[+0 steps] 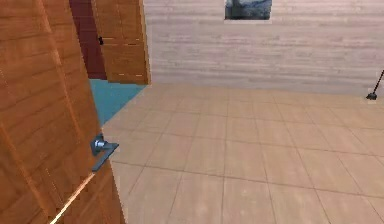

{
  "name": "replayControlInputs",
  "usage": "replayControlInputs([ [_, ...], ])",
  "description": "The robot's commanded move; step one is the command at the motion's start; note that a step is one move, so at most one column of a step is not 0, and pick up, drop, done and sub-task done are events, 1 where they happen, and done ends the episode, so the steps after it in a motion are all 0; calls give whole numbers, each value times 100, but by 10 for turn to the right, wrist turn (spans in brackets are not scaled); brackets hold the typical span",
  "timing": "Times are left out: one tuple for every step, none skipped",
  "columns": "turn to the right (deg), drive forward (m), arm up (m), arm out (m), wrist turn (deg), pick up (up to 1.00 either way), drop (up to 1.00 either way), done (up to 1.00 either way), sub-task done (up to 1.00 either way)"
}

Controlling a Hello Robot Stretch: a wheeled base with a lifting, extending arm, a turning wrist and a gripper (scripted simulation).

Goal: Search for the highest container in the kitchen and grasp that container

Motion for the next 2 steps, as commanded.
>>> replayControlInputs([
  [150,0,0,0,0,0,0,0,0],
  [0,65,0,0,0,0,0,0,0],
])
